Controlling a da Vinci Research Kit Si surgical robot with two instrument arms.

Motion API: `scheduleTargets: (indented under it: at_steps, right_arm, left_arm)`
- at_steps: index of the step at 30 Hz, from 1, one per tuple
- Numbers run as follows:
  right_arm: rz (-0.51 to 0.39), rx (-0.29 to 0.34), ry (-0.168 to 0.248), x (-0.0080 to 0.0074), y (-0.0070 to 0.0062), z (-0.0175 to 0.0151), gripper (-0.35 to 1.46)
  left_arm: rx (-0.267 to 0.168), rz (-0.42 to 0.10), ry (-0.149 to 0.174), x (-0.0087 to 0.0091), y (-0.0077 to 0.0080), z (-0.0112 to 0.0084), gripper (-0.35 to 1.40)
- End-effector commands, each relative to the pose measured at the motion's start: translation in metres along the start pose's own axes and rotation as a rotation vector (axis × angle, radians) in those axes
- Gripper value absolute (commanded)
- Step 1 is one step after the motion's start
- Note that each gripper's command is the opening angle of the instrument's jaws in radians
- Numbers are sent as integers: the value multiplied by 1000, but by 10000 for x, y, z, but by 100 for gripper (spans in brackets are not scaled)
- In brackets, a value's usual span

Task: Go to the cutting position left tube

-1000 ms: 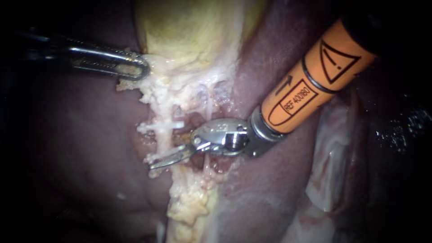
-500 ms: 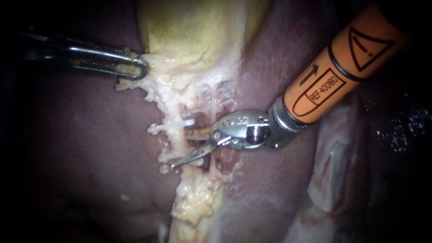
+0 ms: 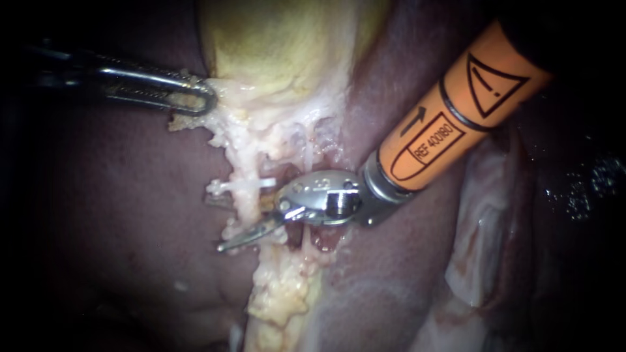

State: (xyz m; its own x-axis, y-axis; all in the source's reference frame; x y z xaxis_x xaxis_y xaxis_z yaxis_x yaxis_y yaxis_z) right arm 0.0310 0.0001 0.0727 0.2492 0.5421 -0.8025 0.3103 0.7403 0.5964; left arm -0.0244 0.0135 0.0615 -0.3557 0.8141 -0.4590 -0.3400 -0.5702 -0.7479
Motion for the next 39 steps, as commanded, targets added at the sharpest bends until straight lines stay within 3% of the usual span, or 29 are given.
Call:
scheduleTargets:
  at_steps: [1,12,17,28,39]
  right_arm:
    - [13,2,-1,-1,1,2,121]
    - [137,-16,6,-8,3,17,115]
    - [160,-12,9,3,-5,13,118]
    - [220,7,18,45,-35,8,120]
    - [231,9,18,45,-36,9,121]
  left_arm:
    - [1,-1,0,0,0,1,-35]
    - [2,-1,0,1,0,2,-35]
    - [1,-1,0,0,0,1,-35]
    - [0,0,0,0,-2,0,-35]
    - [0,0,0,0,-2,0,-35]
